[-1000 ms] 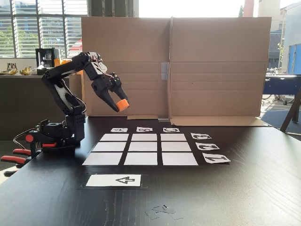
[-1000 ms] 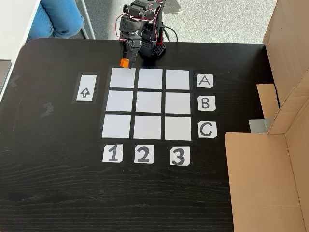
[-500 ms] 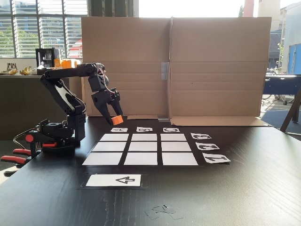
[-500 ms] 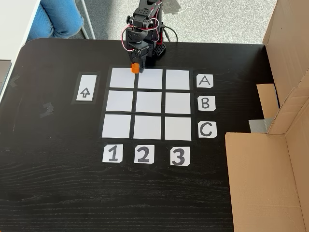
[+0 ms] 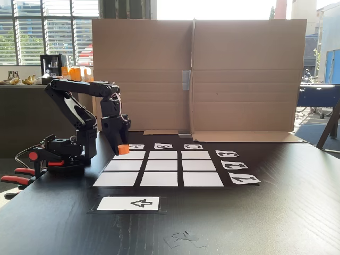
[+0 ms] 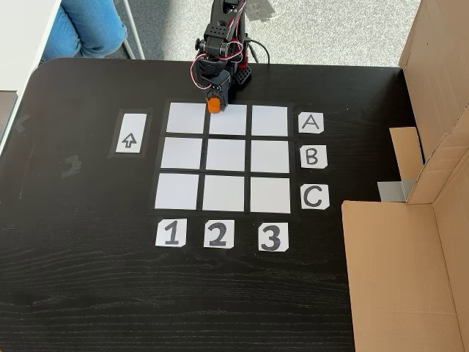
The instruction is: Pick up the round, orange token and place it in the grid on square A2.
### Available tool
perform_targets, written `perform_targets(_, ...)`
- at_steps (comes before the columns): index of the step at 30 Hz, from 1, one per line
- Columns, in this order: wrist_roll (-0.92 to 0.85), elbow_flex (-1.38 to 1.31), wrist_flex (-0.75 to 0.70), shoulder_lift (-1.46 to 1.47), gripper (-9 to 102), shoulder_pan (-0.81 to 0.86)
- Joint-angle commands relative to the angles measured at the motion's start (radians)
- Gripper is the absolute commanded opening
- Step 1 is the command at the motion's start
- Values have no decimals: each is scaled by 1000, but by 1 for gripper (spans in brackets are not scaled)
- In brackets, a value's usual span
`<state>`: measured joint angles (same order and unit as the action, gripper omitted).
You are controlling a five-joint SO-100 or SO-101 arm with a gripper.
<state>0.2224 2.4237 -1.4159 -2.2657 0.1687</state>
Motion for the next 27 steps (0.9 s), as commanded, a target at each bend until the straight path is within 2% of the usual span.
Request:
perform_targets(1,-12,46,51,6,0,-17)
perform_targets(11,-14,147,186,64,0,-35)
perform_targets(27,-12,227,291,84,0,-120)
